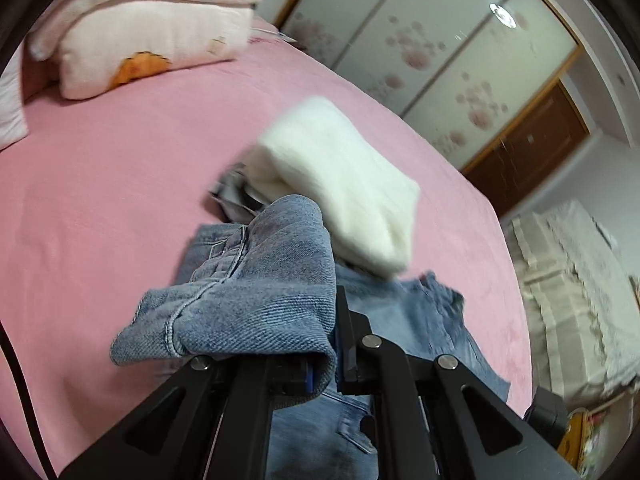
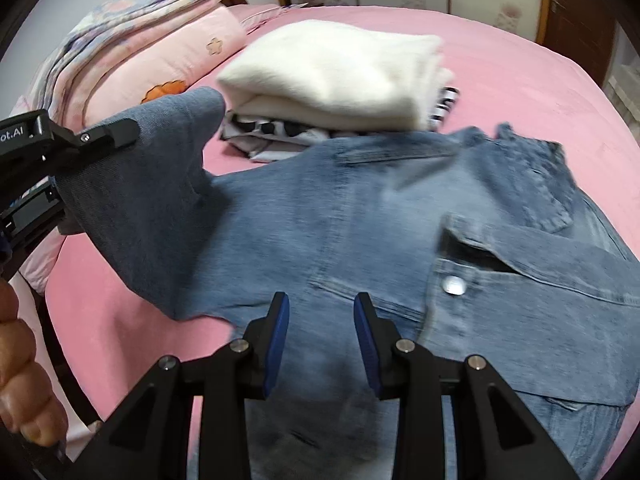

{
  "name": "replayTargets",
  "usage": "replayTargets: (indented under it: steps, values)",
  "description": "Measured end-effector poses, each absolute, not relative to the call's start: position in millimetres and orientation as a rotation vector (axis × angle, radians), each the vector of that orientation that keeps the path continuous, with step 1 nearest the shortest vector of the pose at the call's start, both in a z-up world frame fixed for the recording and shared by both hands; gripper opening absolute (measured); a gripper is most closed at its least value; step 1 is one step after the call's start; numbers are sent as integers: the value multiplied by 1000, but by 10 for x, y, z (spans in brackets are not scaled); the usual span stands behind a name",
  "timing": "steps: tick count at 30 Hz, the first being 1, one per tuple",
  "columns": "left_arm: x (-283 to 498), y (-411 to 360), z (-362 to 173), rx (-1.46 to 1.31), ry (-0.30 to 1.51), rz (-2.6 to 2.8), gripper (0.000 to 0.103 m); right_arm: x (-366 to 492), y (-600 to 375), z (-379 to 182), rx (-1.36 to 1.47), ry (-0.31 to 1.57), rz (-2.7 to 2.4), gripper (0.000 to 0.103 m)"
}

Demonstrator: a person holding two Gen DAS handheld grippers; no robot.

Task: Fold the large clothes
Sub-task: 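Fold the held sleeve across the jacket body with the left gripper and release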

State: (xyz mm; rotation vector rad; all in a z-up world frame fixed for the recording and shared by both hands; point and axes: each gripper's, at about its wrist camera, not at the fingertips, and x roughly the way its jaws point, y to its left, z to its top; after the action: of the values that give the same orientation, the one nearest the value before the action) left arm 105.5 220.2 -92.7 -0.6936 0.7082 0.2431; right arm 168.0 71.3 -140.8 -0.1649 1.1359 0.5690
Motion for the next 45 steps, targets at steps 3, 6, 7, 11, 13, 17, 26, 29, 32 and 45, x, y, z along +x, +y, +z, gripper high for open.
replayTargets:
  steps: [3,6,7,11,13,17,26,29,32,45]
  values:
    - [1192,1886,-948,-663,732,220,5,1757,370,-1403,-141,1128,536,34]
    - [1287,1605,-978,-658,740,202,5,1811,56,-1415,-134,1121,497,34]
    - [1313,1526,-1000,-662,747,197,5,1826,-30,-1417,-125,1120,487,34]
    - [1469,1212,-1083,-626,788,166,5,1897,-429,-1444,-81,1118,437,34]
    - [1536,1041,-1098,-592,801,152,5,1929,-619,-1463,-57,1121,412,34]
    - [1726,647,-1132,-551,813,93,5,1972,-946,-1491,-26,1114,364,34]
    - [2006,-188,-1499,-476,980,-61,38,2033,-1534,-1629,-1,1145,311,34]
    - [1940,-257,-1540,-476,1011,-96,51,2022,-1659,-1660,18,1159,313,34]
    - [1799,-186,-1461,-479,1020,-125,52,1991,-1725,-1687,51,1173,327,34]
    - [1260,112,-1473,-553,1090,-126,69,2006,-1419,-1447,52,1109,452,35]
